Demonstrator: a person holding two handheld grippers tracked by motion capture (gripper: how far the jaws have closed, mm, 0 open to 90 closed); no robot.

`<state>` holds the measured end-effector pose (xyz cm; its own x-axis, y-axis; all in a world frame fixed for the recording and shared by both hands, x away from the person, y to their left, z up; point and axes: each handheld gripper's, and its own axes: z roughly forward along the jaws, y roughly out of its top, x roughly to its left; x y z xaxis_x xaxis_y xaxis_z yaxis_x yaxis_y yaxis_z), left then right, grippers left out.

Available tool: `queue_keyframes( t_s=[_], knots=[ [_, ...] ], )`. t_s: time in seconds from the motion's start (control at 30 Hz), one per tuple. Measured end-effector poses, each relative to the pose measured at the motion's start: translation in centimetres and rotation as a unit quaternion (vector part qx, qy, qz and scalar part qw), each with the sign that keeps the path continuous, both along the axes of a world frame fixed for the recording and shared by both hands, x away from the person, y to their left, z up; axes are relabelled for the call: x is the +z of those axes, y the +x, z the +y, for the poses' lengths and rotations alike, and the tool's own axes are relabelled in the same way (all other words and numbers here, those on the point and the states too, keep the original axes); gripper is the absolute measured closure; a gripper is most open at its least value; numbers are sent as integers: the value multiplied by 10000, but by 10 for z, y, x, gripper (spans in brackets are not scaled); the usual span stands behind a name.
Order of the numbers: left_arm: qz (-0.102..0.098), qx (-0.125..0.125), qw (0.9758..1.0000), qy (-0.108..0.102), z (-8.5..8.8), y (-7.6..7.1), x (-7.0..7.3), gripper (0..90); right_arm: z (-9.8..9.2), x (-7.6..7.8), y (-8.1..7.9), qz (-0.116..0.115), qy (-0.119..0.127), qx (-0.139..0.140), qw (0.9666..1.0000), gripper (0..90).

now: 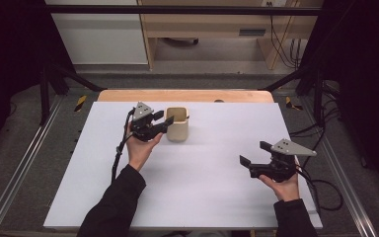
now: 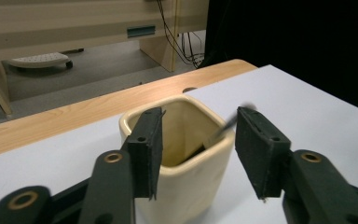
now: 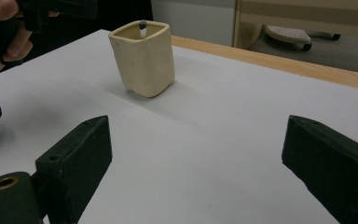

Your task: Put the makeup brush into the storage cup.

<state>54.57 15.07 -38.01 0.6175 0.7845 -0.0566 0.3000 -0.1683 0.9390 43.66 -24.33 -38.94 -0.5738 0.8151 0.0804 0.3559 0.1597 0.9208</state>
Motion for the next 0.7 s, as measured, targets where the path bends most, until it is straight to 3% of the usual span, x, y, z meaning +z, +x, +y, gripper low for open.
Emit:
queue_keyframes(
  t_s=[0.2, 0.57, 0.7],
  knots=[
    [-82, -125, 9998, 162, 9, -23, 5, 425, -1, 1, -1, -42, 54, -17, 10000, 86],
    [-86, -286, 9992, 264, 24, -55, 5, 305, -2, 2, -2, -52, 94, -29, 9999, 85],
    [-35, -325, 9993, 163, 37, -65, 6, 270, -2, 3, -3, -60, 118, -31, 9999, 85]
  ],
)
